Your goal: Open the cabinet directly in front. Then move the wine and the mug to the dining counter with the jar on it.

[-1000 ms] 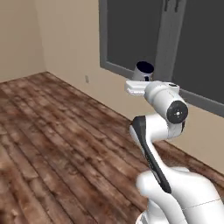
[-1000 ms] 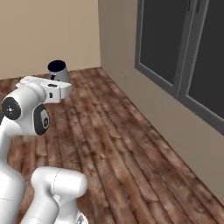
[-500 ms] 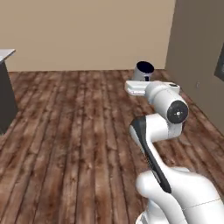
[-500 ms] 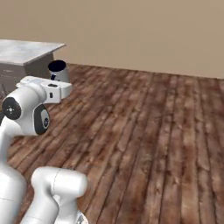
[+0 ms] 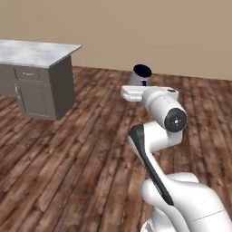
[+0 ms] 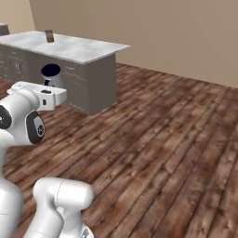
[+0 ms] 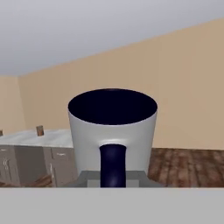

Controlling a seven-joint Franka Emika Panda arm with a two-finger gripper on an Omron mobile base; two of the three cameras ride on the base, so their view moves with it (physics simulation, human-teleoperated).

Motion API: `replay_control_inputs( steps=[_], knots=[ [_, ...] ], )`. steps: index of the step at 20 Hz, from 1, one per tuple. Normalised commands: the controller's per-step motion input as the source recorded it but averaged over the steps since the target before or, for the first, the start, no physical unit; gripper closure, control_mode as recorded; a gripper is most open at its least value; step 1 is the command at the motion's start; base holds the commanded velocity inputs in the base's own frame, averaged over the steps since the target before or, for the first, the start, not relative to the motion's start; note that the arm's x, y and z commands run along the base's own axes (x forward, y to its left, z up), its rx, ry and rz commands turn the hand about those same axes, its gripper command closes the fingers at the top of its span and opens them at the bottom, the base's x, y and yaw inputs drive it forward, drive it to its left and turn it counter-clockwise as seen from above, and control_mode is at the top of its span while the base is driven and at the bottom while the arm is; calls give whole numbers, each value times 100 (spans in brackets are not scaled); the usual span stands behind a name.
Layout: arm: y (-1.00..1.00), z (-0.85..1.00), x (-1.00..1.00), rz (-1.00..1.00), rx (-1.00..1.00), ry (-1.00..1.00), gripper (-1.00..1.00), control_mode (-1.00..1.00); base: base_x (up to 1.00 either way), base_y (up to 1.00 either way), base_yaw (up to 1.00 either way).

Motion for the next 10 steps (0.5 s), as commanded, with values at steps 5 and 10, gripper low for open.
replay_control_inputs(
  steps=[5, 10],
  knots=[
    [0, 0, 0, 0, 0, 0, 100, 100, 77, 25, -2],
    [0, 0, 0, 0, 0, 0, 100, 100, 100, 70, -6]
  ],
)
